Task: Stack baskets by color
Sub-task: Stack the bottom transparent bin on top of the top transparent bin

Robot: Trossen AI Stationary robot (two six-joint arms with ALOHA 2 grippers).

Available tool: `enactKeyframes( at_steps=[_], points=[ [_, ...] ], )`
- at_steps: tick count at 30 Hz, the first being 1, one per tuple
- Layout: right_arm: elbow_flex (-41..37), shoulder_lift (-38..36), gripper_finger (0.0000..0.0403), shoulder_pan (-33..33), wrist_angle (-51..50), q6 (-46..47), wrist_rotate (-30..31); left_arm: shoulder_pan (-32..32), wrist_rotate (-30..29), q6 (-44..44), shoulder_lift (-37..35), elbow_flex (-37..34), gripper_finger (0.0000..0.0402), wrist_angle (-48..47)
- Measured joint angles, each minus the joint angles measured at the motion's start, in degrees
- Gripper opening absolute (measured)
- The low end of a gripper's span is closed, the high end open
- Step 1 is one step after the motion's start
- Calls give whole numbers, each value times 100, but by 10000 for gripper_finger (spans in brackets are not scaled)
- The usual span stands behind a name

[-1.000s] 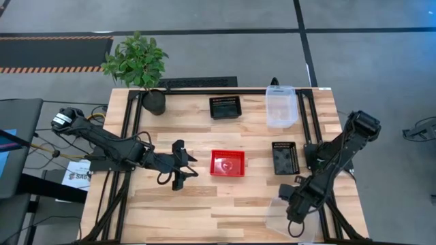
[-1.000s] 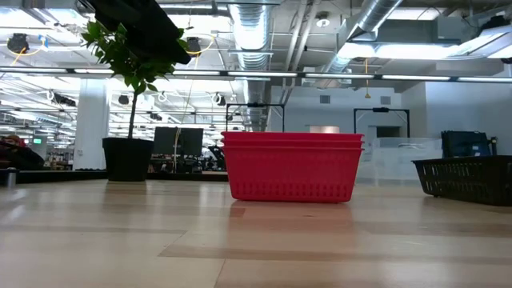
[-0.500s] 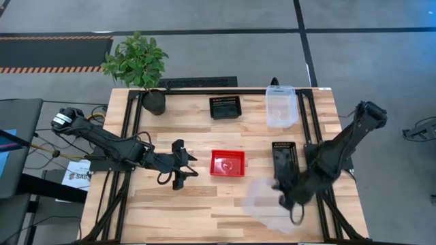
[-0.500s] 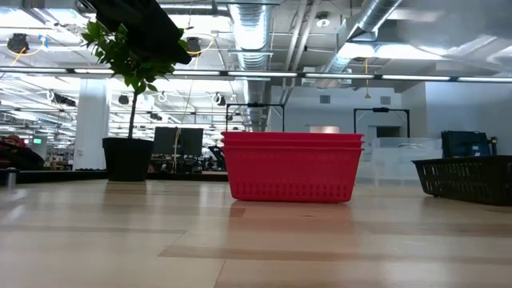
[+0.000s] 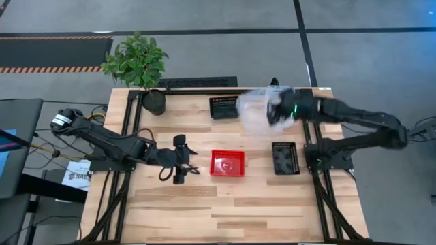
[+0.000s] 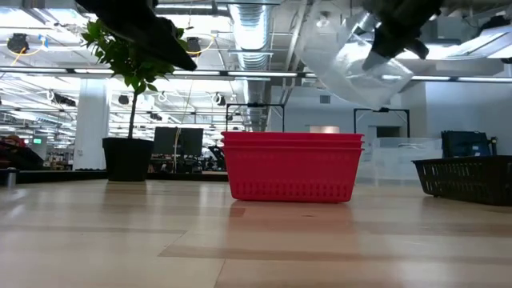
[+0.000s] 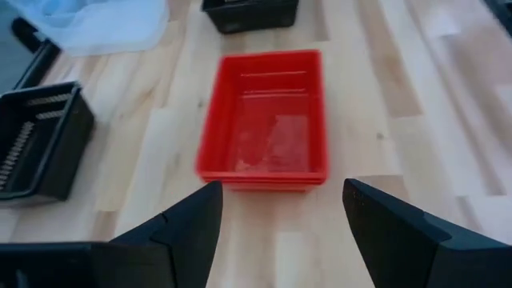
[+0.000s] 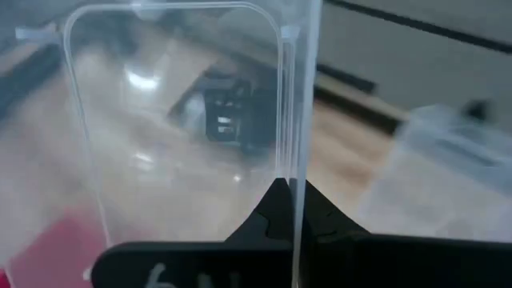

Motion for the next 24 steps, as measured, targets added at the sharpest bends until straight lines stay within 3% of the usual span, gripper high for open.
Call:
enactKeyframes(
  at_steps=[5, 11, 16, 24],
  points=[
    [510, 273, 2, -2235, -19, -393, -929, 261, -4, -19, 0, -2, 247, -145],
    [1472, 1271, 2, -3972, -898, -992, -1507, 425, 10, -148, 0, -2, 247, -237],
    [2099, 2171, 2, -4718, -1617, -1416, -1903, 428, 9, -243, 0, -2, 247, -306],
    [2460, 2915, 2, -5104, -2157, -1660, -2111, 426, 9, -574, 0, -2, 247, -609]
  ],
)
